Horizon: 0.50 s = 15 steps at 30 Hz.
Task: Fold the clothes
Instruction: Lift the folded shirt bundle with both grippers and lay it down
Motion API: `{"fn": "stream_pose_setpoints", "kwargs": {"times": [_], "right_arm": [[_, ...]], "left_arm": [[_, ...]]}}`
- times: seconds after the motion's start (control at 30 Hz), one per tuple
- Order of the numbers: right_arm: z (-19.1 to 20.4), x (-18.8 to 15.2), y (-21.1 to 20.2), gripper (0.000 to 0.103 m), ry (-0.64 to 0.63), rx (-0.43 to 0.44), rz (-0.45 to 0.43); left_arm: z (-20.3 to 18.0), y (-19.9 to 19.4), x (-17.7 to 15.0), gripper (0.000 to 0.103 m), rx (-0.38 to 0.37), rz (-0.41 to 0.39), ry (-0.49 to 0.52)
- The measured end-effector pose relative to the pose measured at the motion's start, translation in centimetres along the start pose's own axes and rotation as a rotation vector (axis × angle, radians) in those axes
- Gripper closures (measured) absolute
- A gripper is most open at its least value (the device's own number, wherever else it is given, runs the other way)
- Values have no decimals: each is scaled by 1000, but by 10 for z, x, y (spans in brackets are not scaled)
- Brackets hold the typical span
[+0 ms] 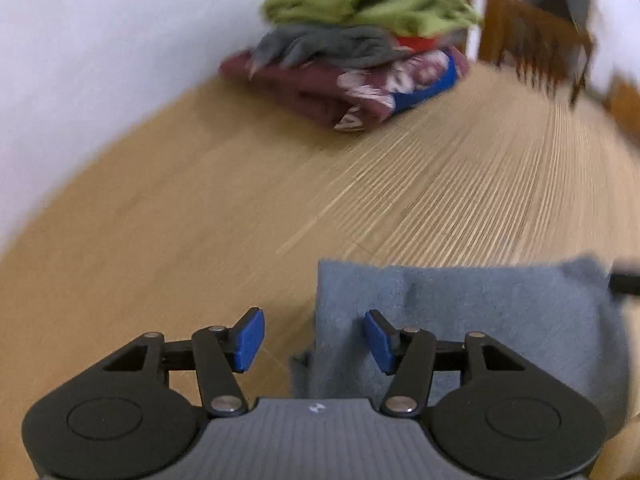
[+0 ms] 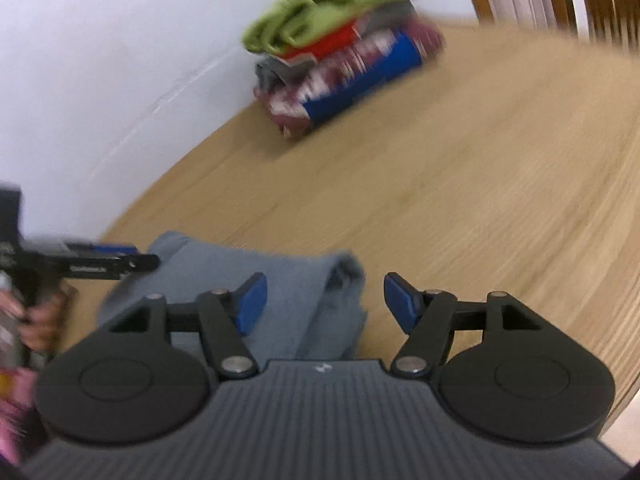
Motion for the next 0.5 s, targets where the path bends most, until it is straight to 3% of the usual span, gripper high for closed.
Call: {"fn": "stream_pose_setpoints", "kwargs": {"times": [0.1, 0.2, 0.37, 0.5], "right_arm": [[-16, -3, 5, 31, 132, 68, 98], [-15, 0, 16, 31, 146, 98, 158], [1, 5, 47, 30, 62, 80, 250], [6, 9, 63, 25, 34, 95, 307]], "left_arm": [[26, -3, -2, 42, -155, 55, -125], [38, 2, 4, 36, -262, 122, -131], [38, 54, 11, 25, -311, 292, -127], [37, 77, 10, 11, -323, 348, -113]]}}
Point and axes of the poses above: each gripper's, at about its wrist camera, not at the fingertips, and y roughly the way its jaws point, z to its left, x to its top, the point moved 5 cm from there along y, roughly the way its jaws point, and after that the axes turned 7 degrees about -x, right-handed, at the moved point
